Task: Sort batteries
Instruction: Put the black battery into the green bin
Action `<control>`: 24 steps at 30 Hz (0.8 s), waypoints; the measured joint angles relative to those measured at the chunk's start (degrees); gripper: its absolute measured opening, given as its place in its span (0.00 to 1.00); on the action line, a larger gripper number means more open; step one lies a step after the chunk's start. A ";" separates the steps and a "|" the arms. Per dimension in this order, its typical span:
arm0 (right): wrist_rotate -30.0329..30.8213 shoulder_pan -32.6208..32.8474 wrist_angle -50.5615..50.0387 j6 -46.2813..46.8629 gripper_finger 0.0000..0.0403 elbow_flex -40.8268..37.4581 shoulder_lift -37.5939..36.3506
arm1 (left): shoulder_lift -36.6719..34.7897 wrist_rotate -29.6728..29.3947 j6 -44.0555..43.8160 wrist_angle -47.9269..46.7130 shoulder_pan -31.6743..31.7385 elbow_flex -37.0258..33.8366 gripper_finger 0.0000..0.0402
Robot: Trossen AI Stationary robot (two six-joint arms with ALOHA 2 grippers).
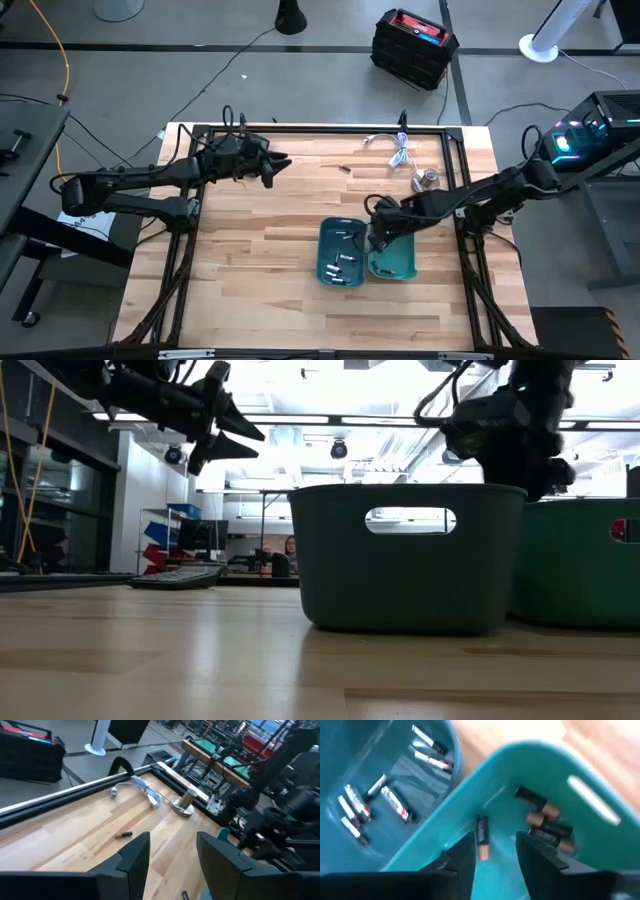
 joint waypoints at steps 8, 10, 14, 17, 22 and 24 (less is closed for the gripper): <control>6.97 -18.20 12.71 -18.72 0.48 7.27 0.07 | 0.00 0.78 -1.51 -0.01 -0.01 0.02 0.39; 5.30 -23.36 16.46 -22.99 0.48 8.09 2.34 | 0.00 0.78 -1.73 0.00 -0.01 0.02 0.39; 1.50 -31.61 19.81 -29.43 0.48 9.25 10.12 | 0.00 0.78 -2.81 0.00 -0.01 0.04 0.39; -1.94 -35.15 24.06 -33.56 0.47 10.68 16.74 | 0.00 0.77 -2.82 0.01 -0.01 0.04 0.39; -2.62 -36.99 27.17 -41.94 0.47 14.85 26.34 | 0.00 0.53 -2.83 0.00 -0.01 0.04 0.39; -2.69 -37.39 27.19 -43.65 0.47 16.76 28.91 | 0.00 0.52 -2.85 -0.01 -0.01 0.04 0.39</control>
